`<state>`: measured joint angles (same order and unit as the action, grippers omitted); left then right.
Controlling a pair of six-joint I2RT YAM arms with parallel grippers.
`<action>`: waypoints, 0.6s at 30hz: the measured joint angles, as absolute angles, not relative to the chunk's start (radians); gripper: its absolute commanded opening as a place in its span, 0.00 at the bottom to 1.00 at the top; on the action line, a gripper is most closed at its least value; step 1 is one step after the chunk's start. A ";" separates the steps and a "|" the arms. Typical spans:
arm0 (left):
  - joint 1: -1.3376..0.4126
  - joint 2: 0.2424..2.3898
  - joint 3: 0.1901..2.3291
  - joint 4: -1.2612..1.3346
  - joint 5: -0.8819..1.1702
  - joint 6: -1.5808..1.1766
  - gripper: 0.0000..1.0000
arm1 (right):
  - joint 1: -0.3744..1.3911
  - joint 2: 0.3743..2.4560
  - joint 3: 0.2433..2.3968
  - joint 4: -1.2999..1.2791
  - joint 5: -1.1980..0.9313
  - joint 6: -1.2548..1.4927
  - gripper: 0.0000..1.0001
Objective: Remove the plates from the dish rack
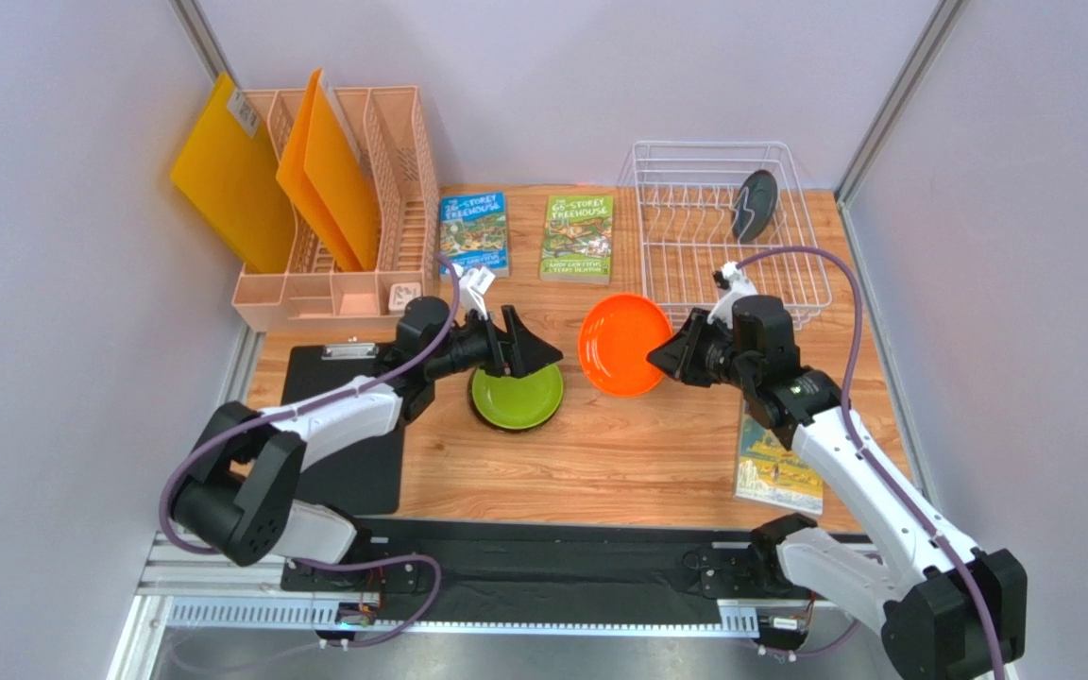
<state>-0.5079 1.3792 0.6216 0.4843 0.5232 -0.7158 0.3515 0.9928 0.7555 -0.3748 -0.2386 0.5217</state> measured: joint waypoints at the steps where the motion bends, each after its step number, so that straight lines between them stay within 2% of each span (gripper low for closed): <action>1: -0.513 1.399 0.622 0.503 0.522 -0.728 0.89 | 0.352 0.983 0.749 -0.372 -0.250 0.529 0.00; 11: -0.567 1.492 0.620 0.649 0.492 -0.805 0.89 | 0.369 0.918 0.664 -0.292 -0.365 0.629 0.01; 14: -0.571 1.504 0.620 0.697 0.490 -0.829 0.78 | 0.377 0.918 0.646 -0.275 -0.387 0.651 0.01; 15: -0.572 1.507 0.620 0.707 0.488 -0.834 0.67 | 0.378 0.918 0.644 -0.268 -0.396 0.657 0.02; 17: -0.576 1.514 0.620 0.726 0.489 -0.844 0.59 | 0.379 0.920 0.640 -0.249 -0.414 0.664 0.02; 18: -0.578 1.517 0.620 0.733 0.490 -0.849 0.48 | 0.379 0.923 0.640 -0.238 -0.424 0.667 0.02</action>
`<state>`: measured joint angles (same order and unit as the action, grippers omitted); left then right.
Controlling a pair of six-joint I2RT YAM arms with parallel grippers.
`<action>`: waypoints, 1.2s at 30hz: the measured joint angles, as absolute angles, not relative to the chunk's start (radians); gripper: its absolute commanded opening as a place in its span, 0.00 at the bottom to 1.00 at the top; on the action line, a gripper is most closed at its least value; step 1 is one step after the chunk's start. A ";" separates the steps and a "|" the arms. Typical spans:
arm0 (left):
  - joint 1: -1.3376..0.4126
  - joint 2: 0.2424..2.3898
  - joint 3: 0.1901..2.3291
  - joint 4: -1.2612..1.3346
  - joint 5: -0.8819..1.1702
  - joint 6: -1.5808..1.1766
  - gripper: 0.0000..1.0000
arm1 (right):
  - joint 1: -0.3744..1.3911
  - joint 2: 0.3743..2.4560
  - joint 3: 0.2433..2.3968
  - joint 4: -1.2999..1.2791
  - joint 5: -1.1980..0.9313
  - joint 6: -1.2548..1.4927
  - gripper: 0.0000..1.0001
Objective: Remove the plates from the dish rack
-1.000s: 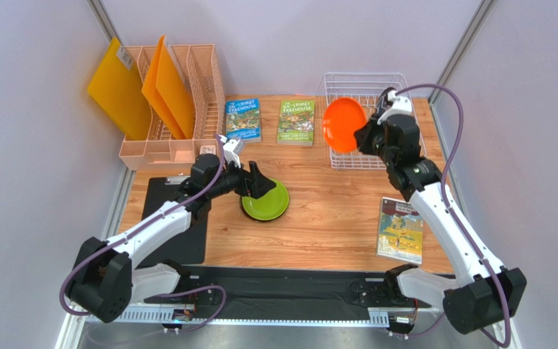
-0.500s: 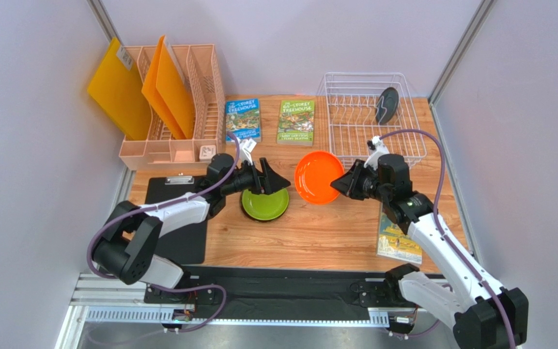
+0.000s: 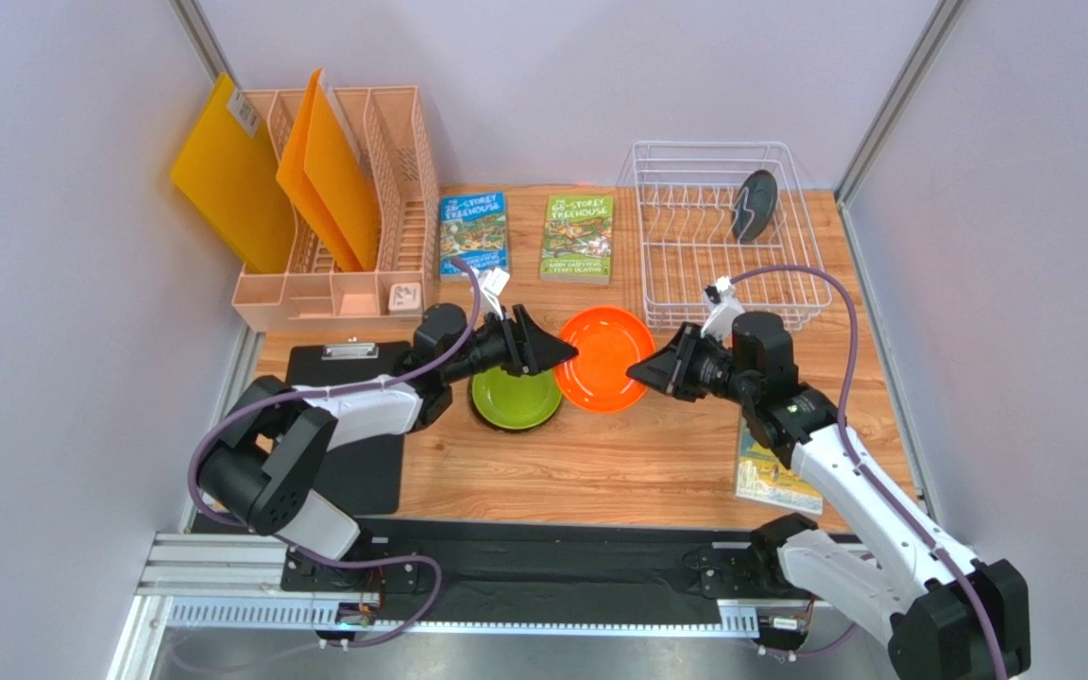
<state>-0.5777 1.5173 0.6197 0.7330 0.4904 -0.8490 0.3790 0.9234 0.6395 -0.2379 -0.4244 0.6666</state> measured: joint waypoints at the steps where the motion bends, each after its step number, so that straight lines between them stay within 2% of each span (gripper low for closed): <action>1: -0.579 1.523 0.620 0.741 0.494 -0.853 0.43 | 0.379 0.929 0.640 -0.226 -0.434 0.669 0.02; 2: -0.580 1.527 0.620 0.749 0.499 -0.860 0.37 | 0.379 0.941 0.640 -0.216 -0.440 0.669 0.02; 3: -0.582 1.532 0.620 0.761 0.505 -0.861 0.24 | 0.379 0.954 0.638 -0.209 -0.443 0.670 0.02; 5: -0.585 1.541 0.620 0.774 0.517 -0.867 0.12 | 0.378 0.990 0.635 -0.189 -0.459 0.675 0.02; 6: -0.586 1.544 0.620 0.775 0.516 -0.869 0.00 | 0.378 1.003 0.635 -0.186 -0.463 0.676 0.02; 8: -0.578 1.551 0.619 0.782 0.524 -0.883 0.00 | 0.369 1.029 0.634 -0.174 -0.474 0.678 0.06; 9: -0.572 1.553 0.619 0.789 0.533 -0.889 0.00 | 0.365 1.042 0.634 -0.170 -0.480 0.679 0.12; 10: -0.569 1.553 0.618 0.789 0.535 -0.890 0.00 | 0.363 1.053 0.634 -0.161 -0.488 0.682 0.27; 14: -0.572 1.554 0.613 0.786 0.528 -0.877 0.00 | 0.366 1.094 0.636 -0.145 -0.504 0.678 0.56; 16: -0.582 1.549 0.600 0.770 0.506 -0.864 0.00 | 0.375 1.108 0.644 -0.152 -0.512 0.669 0.63; 22: -0.593 1.431 0.579 0.600 0.382 -0.788 0.00 | 0.385 1.109 0.699 -0.239 -0.458 0.617 0.66; 29: -0.591 1.224 0.575 0.298 0.064 -0.666 0.00 | 0.382 1.022 0.764 -0.374 -0.286 0.545 0.70; 36: -0.568 1.187 0.544 0.160 -0.091 -0.617 0.00 | 0.376 0.970 0.786 -0.442 -0.200 0.503 0.70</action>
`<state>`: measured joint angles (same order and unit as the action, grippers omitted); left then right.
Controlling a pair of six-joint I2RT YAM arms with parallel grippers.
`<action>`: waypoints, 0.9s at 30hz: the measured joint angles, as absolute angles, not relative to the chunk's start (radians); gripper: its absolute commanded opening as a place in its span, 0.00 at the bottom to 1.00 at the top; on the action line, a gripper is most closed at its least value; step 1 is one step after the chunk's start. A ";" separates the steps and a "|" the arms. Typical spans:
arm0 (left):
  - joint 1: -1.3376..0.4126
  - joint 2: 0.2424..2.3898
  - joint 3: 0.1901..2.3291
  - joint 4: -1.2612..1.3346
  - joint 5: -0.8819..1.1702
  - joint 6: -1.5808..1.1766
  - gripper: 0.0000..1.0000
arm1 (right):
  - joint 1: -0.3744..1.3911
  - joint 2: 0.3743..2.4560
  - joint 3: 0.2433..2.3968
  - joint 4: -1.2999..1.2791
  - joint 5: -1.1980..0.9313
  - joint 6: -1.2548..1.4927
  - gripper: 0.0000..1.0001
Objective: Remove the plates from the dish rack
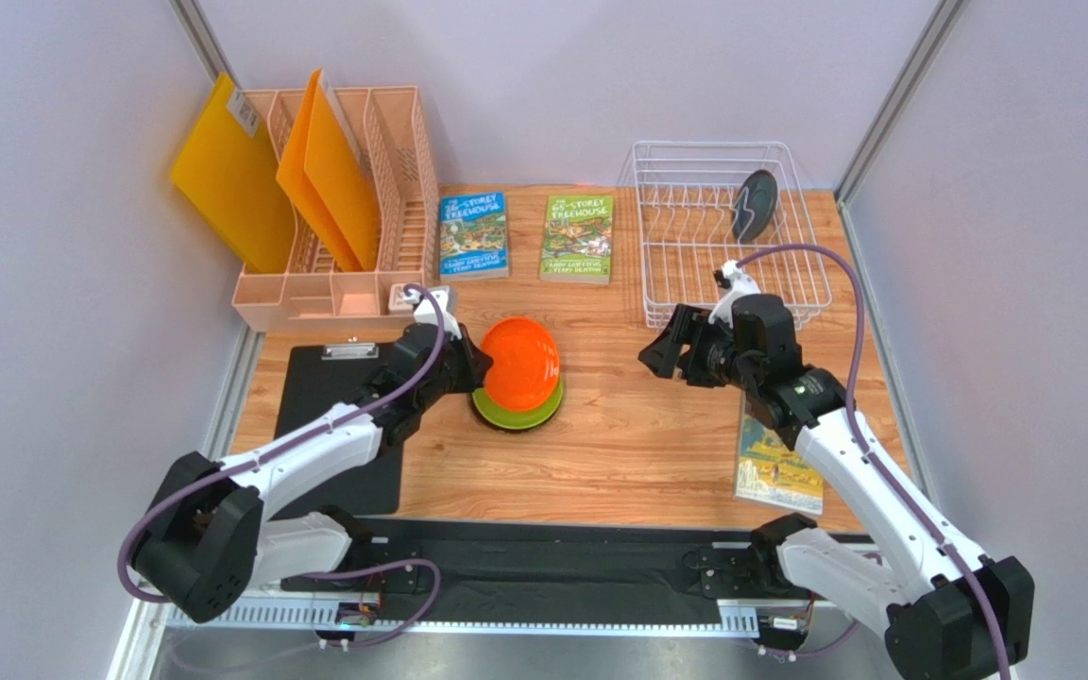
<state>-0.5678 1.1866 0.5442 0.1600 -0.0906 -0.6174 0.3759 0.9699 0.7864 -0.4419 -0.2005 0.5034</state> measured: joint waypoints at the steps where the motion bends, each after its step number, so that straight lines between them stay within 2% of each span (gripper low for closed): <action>1: -0.566 1.190 0.534 0.154 -0.099 -0.617 0.00 | 0.376 0.968 0.786 -0.450 -0.191 0.499 0.70; 7: -0.555 1.220 0.502 0.172 -0.098 -0.633 0.00 | 0.359 0.966 0.795 -0.504 -0.130 0.466 0.71; 13: -0.555 1.228 0.502 0.175 -0.095 -0.645 0.31 | 0.341 0.985 0.863 -0.549 -0.057 0.424 0.73; 14: -0.555 1.232 0.502 0.167 -0.095 -0.645 0.39 | 0.336 0.995 0.885 -0.557 -0.034 0.416 0.74; 21: -0.555 1.245 0.496 0.106 -0.095 -0.641 0.46 | 0.276 1.059 1.005 -0.585 0.094 0.371 0.77; 27: -0.555 1.235 0.492 0.068 -0.101 -0.630 0.60 | 0.209 1.126 1.074 -0.587 0.184 0.367 0.81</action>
<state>-0.5552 1.2354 0.4919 0.0685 -0.1009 -0.6300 0.2089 1.1255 1.0744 -0.5873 0.1837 0.3668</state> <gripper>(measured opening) 0.537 0.796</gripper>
